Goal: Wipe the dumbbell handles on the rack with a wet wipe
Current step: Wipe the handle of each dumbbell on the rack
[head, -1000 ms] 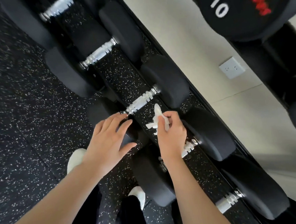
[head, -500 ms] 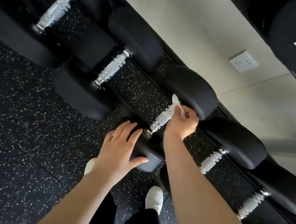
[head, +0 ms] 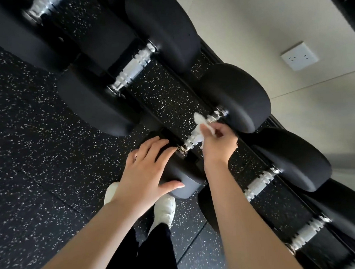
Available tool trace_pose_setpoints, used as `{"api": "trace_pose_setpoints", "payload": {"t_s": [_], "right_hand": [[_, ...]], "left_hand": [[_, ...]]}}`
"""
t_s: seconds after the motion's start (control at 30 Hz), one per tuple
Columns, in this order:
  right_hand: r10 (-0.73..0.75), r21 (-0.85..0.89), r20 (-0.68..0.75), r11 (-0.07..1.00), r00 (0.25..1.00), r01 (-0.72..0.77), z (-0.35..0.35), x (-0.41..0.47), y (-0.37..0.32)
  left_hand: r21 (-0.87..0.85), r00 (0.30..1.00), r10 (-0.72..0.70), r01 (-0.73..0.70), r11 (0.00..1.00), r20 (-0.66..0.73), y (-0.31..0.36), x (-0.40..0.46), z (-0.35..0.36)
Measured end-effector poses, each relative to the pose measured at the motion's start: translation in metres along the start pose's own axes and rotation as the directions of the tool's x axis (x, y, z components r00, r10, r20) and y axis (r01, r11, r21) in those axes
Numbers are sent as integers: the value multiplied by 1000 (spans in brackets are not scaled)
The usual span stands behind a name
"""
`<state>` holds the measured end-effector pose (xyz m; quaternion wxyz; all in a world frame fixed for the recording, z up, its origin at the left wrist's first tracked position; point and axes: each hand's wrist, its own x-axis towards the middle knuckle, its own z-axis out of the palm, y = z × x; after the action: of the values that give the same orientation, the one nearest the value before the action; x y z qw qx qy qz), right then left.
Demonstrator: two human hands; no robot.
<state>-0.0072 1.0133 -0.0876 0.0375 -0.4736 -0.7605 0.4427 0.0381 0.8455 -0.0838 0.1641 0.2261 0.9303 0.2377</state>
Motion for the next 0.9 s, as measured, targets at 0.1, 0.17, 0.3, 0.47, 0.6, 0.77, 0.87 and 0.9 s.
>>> {"api": "trace_pose_setpoints", "payload": {"t_s": [0.1,0.17,0.3,0.47,0.6,0.77,0.87,0.9], "right_hand": [[-78,-112,137,989,987,94,-4,-18,18],[-105,-156,216,978,971,140,-6,-23,25],[-68,-181,354,973,933,140,-11,-24,31],[-33,-189,435,974,900,127,-20,-17,45],[7,-98,395,995,919,34,-19,-15,55],[118,184,360,964,925,-194,-18,-17,54],[146,241,261,947,954,-211,-15,-15,50],[151,264,219,942,964,-207,-13,-13,47]], "left_hand": [[-6,1000,-11,11,1000,-5,2,0,0],[-6,1000,-17,17,1000,-10,2,-1,0],[-33,999,-19,18,999,-28,2,-2,2],[-32,1000,-21,20,999,-21,2,-2,4],[-31,999,-23,22,999,-25,1,-3,5],[-34,999,-21,20,999,-32,1,-3,6],[-26,999,-19,18,999,-38,2,-3,5],[-25,999,-19,18,1000,-40,2,-3,5]]}}
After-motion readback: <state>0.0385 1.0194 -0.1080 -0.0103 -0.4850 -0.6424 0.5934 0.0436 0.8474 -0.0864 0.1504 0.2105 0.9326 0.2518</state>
